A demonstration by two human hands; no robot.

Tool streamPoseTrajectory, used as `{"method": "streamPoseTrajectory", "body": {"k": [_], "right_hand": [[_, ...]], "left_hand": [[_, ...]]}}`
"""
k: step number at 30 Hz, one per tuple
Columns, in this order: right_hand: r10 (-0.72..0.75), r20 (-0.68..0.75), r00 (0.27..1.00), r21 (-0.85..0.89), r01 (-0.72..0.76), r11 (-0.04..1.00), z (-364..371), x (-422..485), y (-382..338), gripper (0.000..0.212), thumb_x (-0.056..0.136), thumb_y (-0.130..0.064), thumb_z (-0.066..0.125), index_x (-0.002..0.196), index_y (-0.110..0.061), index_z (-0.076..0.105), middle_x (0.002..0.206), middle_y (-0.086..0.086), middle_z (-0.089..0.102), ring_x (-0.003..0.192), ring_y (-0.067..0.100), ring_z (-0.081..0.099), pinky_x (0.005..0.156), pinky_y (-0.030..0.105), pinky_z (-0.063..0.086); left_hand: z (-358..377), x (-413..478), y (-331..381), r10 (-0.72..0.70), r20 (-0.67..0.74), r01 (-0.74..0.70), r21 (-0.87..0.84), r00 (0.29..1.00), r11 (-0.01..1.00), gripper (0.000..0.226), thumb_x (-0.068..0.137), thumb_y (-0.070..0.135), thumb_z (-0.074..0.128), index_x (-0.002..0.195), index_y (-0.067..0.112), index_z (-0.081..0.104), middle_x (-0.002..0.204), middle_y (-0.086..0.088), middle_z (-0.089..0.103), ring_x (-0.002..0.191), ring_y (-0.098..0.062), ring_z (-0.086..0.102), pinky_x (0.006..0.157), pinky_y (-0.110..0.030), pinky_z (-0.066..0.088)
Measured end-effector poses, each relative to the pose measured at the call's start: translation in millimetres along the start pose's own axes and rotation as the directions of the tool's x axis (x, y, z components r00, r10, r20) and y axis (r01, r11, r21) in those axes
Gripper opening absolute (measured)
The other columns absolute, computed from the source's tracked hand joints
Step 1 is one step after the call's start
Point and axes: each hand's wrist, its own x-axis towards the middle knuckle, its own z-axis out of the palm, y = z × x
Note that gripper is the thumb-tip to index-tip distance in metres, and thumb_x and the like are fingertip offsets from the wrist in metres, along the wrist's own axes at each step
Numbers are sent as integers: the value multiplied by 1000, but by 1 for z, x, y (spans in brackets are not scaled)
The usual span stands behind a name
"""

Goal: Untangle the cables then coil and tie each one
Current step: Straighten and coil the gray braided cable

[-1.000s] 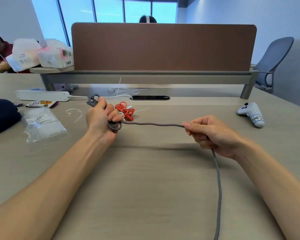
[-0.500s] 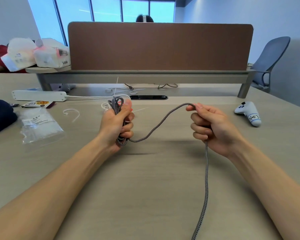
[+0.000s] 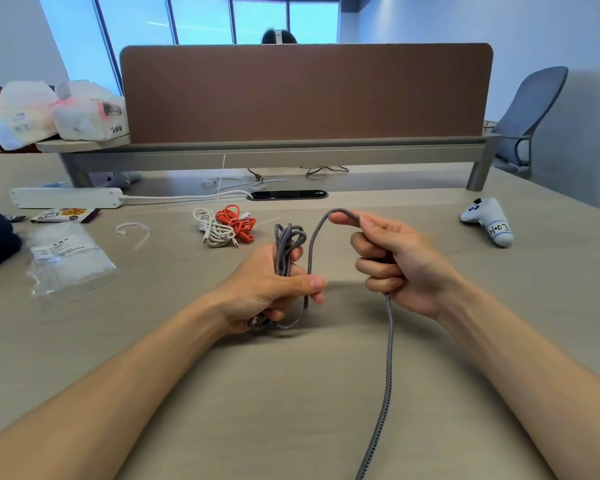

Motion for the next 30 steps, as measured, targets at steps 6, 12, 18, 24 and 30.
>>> {"method": "streamPoseTrajectory", "body": {"k": [6,12,18,24,30], "right_hand": [[-3,4,1000,-84,3,996,5,-1,2,28,99,-26,40,112,-16,63,57,-4,24,42,4,13,37,14,9],[54,-56,997,-163,-63,985,9,0,8,19,99,-28,44,85,-16,49,58,-2,28,42,6,18,34,12,14],[110,-6,994,-315,-106,943,11,3,16,27,100,-32,42,82,-15,54,61,-2,28,45,7,18,34,14,16],[74,-53,996,-386,-89,918,14,4,19,32,101,-31,41,77,-15,54,55,-2,32,42,7,18,35,14,17],[29,-56,998,-376,-48,926,25,6,24,32,101,-30,41,76,-16,54,52,-2,32,40,7,18,36,15,15]], "left_hand": [[1,3,-6,86,-20,-83,140,996,987,32,88,42,60,65,21,54,43,-5,49,32,-11,29,37,-22,25],[0,8,-1,143,-202,-171,-127,969,977,40,90,40,45,66,8,41,44,0,41,41,-15,51,56,-35,53],[1,7,6,113,-342,-206,-251,933,946,40,98,42,40,66,19,34,47,3,23,30,-7,20,35,-13,21],[4,7,5,165,-352,-233,-162,922,959,42,95,43,44,66,14,35,48,-1,20,32,-9,18,38,-12,21],[18,7,0,163,-296,-211,-140,941,967,32,85,44,52,91,13,55,47,1,24,32,-9,19,38,-14,23]]}}
